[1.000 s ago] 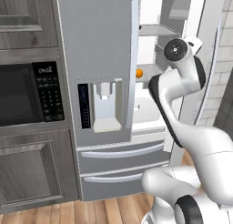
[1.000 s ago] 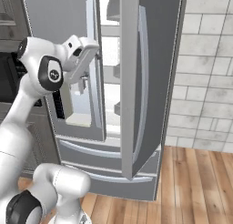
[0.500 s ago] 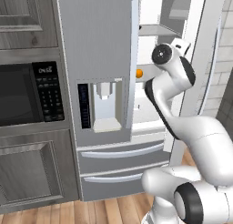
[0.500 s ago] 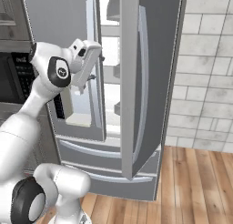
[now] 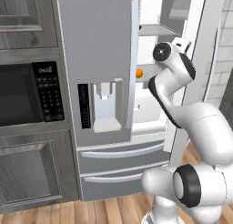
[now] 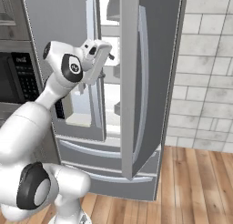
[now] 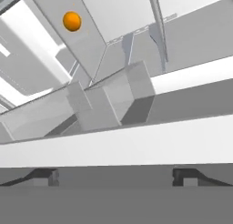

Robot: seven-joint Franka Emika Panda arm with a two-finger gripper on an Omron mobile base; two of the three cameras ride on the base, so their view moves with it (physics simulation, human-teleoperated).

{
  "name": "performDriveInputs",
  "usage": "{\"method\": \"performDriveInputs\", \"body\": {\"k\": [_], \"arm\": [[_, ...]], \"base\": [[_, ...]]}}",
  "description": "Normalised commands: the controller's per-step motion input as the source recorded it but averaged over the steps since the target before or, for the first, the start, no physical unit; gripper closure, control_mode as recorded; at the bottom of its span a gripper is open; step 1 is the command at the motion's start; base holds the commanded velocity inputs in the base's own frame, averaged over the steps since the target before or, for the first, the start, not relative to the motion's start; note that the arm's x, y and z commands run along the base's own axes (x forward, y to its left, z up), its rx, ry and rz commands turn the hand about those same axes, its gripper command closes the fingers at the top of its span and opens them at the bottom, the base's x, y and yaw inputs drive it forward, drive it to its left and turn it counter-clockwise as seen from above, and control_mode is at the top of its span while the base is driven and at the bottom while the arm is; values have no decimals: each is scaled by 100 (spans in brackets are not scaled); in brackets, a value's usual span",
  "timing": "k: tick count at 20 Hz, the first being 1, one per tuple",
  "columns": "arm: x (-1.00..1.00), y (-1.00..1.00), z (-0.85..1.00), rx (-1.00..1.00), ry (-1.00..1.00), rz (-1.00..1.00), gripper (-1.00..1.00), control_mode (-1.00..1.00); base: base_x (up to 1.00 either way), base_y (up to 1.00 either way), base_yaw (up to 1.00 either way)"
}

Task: Retrieve the kiwi and orange from the fridge and place them into the bowl on the dining table.

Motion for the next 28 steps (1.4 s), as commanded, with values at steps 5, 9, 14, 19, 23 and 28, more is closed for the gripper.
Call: {"method": "performDriveInputs", "body": {"k": [5, 9, 14, 19, 23, 28], "arm": [[38, -36, -18, -6, 7, -3, -100, -100], [20, -56, -9, -5, 10, -1, -100, -100], [0, -100, -9, -1, 10, -5, -100, -100], [0, -100, -8, 0, 8, -6, -100, -100], [0, -100, -20, 0, 3, -6, -100, -100], [-65, -70, -3, 0, -8, -2, -100, -100]], "base": [[0, 0, 0], [0, 0, 0], [0, 0, 0], [0, 0, 0], [0, 0, 0], [0, 0, 0]]}}
